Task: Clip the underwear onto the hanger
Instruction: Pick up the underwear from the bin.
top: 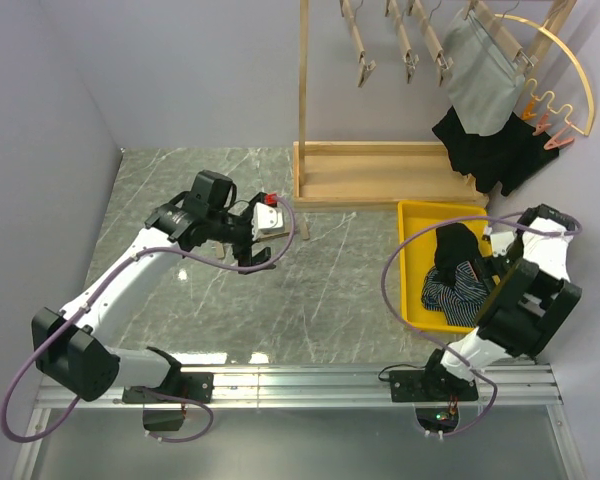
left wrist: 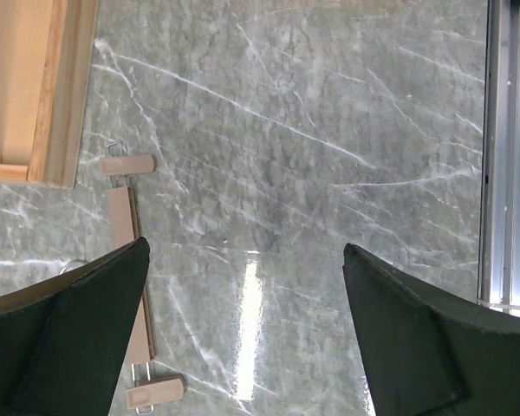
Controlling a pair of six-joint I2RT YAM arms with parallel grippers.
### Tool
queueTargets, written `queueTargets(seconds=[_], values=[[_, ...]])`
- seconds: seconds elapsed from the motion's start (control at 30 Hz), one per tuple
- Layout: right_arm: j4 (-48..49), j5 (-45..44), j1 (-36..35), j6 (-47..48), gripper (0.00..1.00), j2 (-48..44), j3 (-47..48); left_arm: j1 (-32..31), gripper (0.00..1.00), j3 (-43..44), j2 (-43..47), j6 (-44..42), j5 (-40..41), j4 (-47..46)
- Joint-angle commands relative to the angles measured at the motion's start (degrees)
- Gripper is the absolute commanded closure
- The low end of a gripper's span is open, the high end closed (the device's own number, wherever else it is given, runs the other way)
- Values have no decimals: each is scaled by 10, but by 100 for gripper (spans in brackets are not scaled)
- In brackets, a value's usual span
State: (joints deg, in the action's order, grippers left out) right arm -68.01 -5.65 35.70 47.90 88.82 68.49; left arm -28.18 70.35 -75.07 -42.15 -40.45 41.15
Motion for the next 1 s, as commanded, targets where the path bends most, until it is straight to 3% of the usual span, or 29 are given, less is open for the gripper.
queueTargets(seconds=[0.0,0.13,0.33,0.43,0.73,0.97], values=[[1,23,23,37,18,42,29,-3,1,13,19,17,7,-9],[-1,29,50,38,27,79,40,-6,1,12,25,21,12,-15],[-61,74,69,39,69,99,81,-9,1,21,19,22,13,-15],[-90,92,69,47,99,87,92,-9,1,23,16,25,12,-19],[-148,163,60,87,100,-36,211,-10,1,30,16,52,11,-27],[-147,369,60,80,100,-115,366,1,1,36,13,154,-4,-84]])
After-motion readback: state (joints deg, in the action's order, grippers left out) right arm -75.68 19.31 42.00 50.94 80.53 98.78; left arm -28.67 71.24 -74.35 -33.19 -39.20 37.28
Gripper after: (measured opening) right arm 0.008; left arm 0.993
